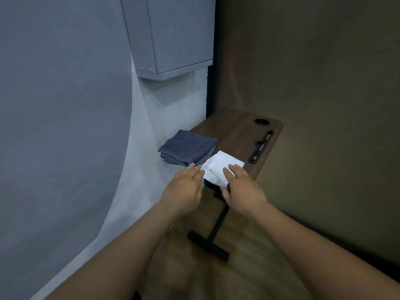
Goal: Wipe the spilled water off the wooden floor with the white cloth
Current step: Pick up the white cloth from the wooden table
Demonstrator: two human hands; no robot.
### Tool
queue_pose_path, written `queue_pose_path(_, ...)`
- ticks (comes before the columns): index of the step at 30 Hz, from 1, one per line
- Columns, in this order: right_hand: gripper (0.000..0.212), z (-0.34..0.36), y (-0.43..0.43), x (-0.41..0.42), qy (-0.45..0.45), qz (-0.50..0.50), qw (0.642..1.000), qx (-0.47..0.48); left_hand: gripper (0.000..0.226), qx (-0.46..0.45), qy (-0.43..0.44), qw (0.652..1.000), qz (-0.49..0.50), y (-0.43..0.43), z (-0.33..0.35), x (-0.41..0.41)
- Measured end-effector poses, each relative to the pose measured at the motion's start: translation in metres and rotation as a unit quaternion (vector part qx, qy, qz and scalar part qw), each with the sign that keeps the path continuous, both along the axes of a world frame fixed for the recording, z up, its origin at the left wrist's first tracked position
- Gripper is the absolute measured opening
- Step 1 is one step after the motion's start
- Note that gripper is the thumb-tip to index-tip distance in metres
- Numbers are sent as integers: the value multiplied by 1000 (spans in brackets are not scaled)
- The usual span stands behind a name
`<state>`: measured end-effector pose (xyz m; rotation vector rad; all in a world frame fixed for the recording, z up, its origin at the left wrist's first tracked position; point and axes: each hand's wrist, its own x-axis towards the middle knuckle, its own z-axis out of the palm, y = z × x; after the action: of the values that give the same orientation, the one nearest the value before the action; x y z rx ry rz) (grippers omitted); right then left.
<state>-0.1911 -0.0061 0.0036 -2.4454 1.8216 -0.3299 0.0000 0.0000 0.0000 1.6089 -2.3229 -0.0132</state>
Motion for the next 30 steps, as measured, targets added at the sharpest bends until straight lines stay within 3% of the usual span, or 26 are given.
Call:
queue_pose_path(6, 58, -38, -78, 14, -13, -49, 998, 36, 52, 56, -62, 993, -84, -108, -40, -8)
queue_pose_path(10, 61, -64, -115, 13, 11, -30, 993, 116, 52, 82, -133, 975, -155, -153, -64, -5)
queue_pose_path(13, 54, -75, -126, 6, 24, -9, 993, 111, 38, 34, -74, 975, -206, -175, -70, -4)
queue_pose_path(15, 48, -77, -125, 4, 27, 17, 998, 54, 25, 14, -39, 968, -248, -185, -70, -4)
queue_pose_path(19, 27, -78, -123, 6, 8, -5, 1000, 4, 9, -2, -38, 949, -312, -201, -69, -3)
queue_pose_path(22, 19, -62, -124, 6, -68, -83, 994, 7, 6, 44, 70, 951, -298, -203, -59, -10)
queue_pose_path(24, 11, -44, -122, 2, -157, -119, 980, -5, 7, 128, 173, 937, -275, -204, -42, -22)
queue_pose_path(28, 15, -4, -102, -18, -289, -211, 930, -88, 3, 205, 346, 876, -265, -200, 5, -69)
queue_pose_path(30, 18, 12, -82, -33, -320, -270, 901, -115, 5, 222, 381, 849, -292, -187, 22, -101)
